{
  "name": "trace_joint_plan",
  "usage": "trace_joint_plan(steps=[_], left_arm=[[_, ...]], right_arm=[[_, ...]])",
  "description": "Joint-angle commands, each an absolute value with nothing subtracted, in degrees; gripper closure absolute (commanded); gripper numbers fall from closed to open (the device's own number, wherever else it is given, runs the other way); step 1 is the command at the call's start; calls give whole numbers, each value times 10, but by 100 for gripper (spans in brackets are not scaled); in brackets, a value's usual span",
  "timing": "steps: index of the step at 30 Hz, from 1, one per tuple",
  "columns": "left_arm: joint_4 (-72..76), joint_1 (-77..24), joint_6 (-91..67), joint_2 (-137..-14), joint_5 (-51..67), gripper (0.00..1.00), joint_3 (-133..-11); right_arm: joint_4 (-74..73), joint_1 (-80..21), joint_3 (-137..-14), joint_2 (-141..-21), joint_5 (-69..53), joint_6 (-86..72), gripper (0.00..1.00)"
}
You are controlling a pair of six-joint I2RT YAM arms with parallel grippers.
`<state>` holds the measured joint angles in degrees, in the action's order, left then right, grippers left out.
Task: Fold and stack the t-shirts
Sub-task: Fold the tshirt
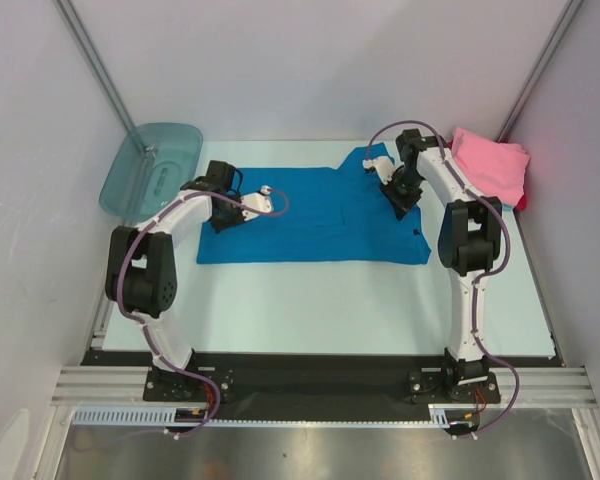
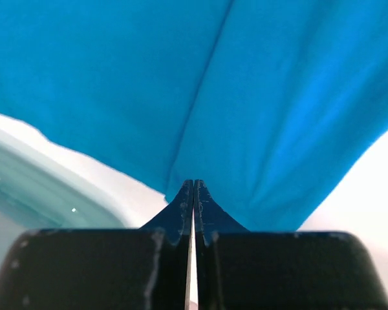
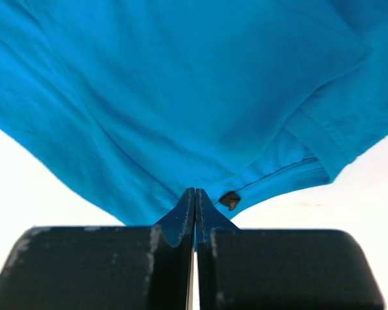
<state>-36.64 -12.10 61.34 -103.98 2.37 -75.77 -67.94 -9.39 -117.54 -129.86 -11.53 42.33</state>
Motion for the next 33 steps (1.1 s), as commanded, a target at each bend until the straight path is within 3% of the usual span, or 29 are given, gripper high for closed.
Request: trace_joint_plan(steps=[1,9,10,12,13,22,26,33], left_arm=[[-385,-123,610,-1019,71,100,-744],[-430,-127,629,-1004,82,100,-720],[-415,-126,604,-1007,58,85,-725],[-403,-118,543,-1008,55,18,-743],[-389,-115,523,-1000,49,1,-740],[-164,-97,380,-882,-133,0,-628],[-101,-95,373,-853,-214,0,-599],[-69,-92,390,-829,-244,0,-566]], right_arm=[[-714,-96,-1176,-1272,-131,439,100],[-773,-130,-1136,-1237,-156,484,100],[-772,-142,-1133,-1235,-156,484,100],[-772,-156,-1140,-1235,-168,476,100],[-773,-167,-1144,-1235,-173,475,100],[-718,-234,-1166,-1246,-209,416,100],[-623,-269,-1125,-1244,-171,383,100],[-482,-331,-1031,-1220,-63,421,100]])
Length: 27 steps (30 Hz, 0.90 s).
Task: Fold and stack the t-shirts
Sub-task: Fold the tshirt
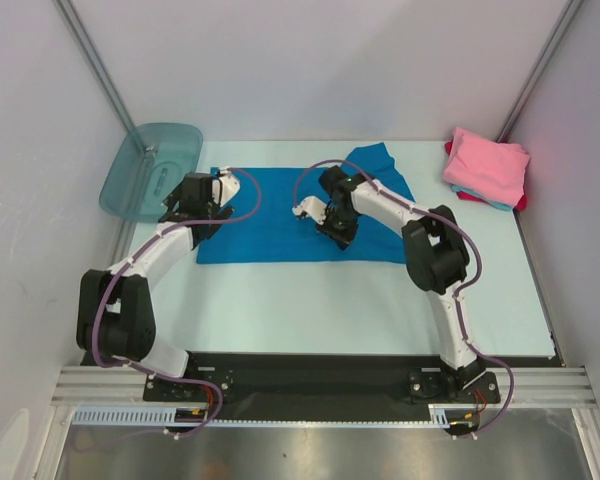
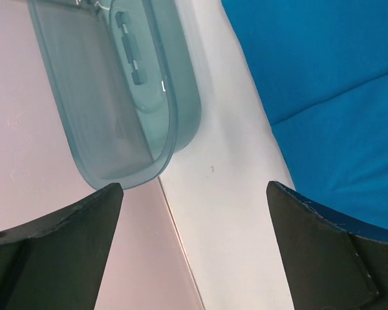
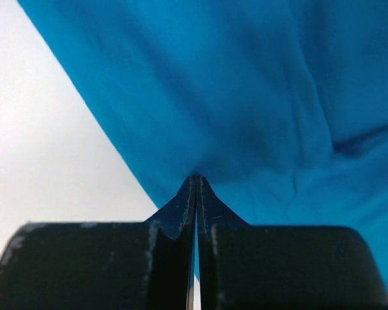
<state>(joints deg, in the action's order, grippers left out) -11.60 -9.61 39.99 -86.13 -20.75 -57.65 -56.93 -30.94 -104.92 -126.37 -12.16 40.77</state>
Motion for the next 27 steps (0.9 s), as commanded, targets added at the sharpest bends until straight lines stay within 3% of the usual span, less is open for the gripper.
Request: trace_joint_plan(steps=[1,17,27], left_arm=[[-69,-91,391,-826,-243,0,-564],[-59,-73,398,-807,-246,0,-594],[-55,-60,404,-816,-251,0,-609]], right_arm=[[-476,-342,-1030,-1221,-60,423,100],[-449,-365,-975,-1260,-47,414,100],[-540,-373,-953,-1233,-117,450,100]])
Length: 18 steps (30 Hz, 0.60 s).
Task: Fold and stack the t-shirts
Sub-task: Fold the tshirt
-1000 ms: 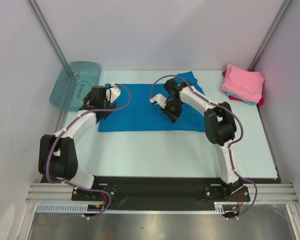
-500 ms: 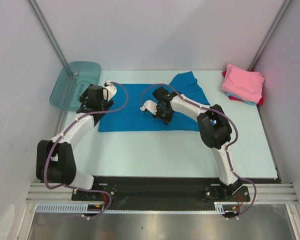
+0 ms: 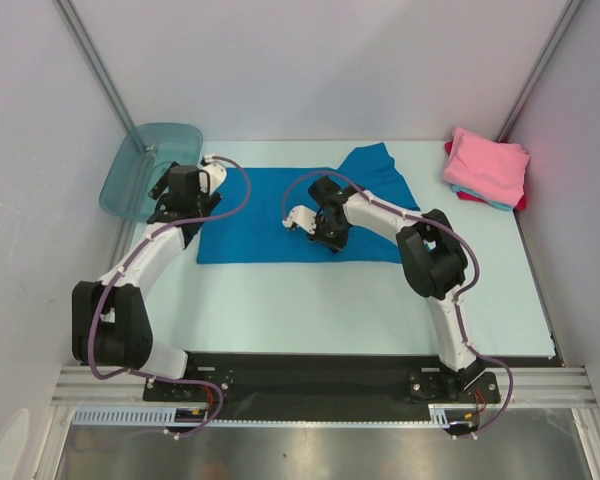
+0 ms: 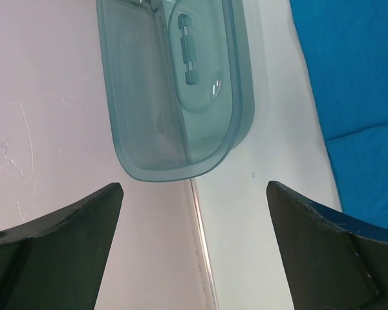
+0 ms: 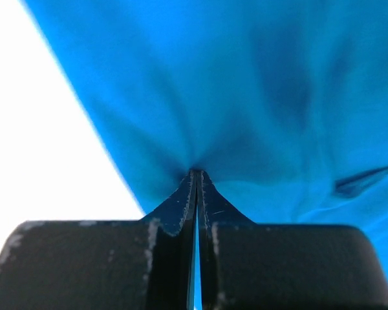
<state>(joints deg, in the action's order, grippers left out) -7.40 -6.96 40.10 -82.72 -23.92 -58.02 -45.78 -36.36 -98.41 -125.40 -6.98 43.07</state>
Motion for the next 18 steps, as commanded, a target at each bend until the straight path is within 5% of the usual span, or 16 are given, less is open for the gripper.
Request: trace_joint_plan(steps=[1,18], left_arm=[[-55,-59,404,-817,-251,0,-610],[-58,-52,403,-831,-254,0,-640]], right_arm=[[-552,-378,-946,-1227,-118,458,100],[-636,-393,-904,-1170,-149,497,100]])
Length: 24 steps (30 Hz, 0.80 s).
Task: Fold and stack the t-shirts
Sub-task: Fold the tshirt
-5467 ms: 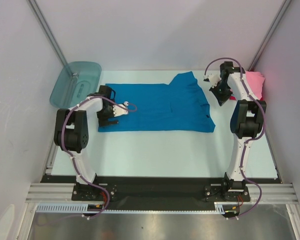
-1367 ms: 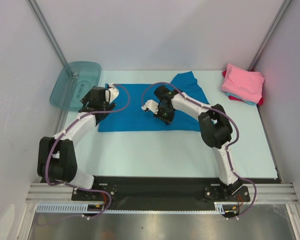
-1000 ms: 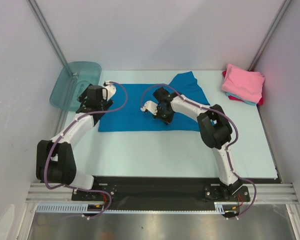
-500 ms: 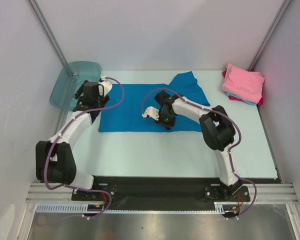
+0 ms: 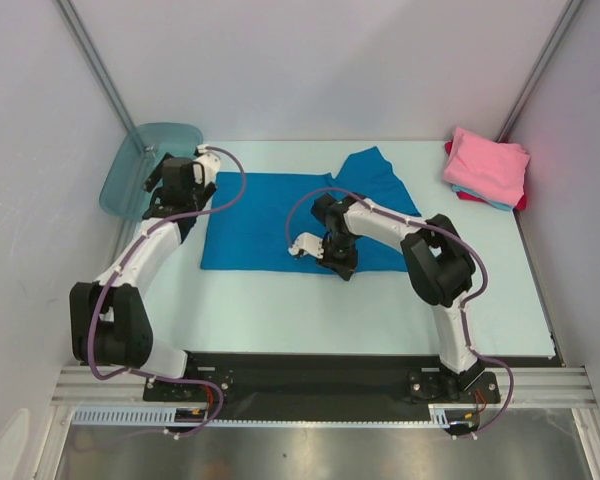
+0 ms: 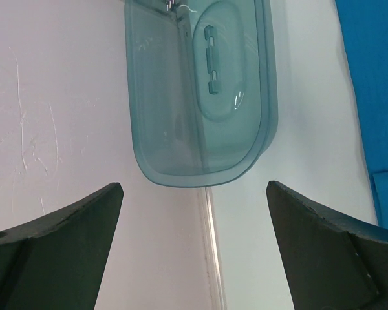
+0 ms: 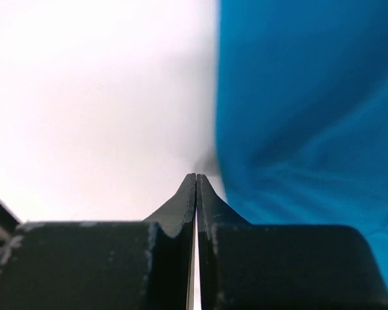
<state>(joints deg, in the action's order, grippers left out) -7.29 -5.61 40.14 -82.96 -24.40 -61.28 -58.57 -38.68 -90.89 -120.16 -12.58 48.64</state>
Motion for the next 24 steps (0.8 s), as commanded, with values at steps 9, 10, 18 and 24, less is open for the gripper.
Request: trace_joint_plan(steps=[9,10,18,24], left_arm=[[-64,-52,397,-844,-250,0,-657],[-66,-52,396,-845,-250,0,-659],[-66,-52,401,-854,-250,0,-664],[-53,-52,417,-871,-255,0,-682]], right_arm=[[-636,-384,-928,-1165,-143,498,98],[-635,-379,-939,-1165,-142,491,91],[-621,-274,-1034,-1187,-92,465,76],[-611,-187,-995,-1206,-83,475,100]])
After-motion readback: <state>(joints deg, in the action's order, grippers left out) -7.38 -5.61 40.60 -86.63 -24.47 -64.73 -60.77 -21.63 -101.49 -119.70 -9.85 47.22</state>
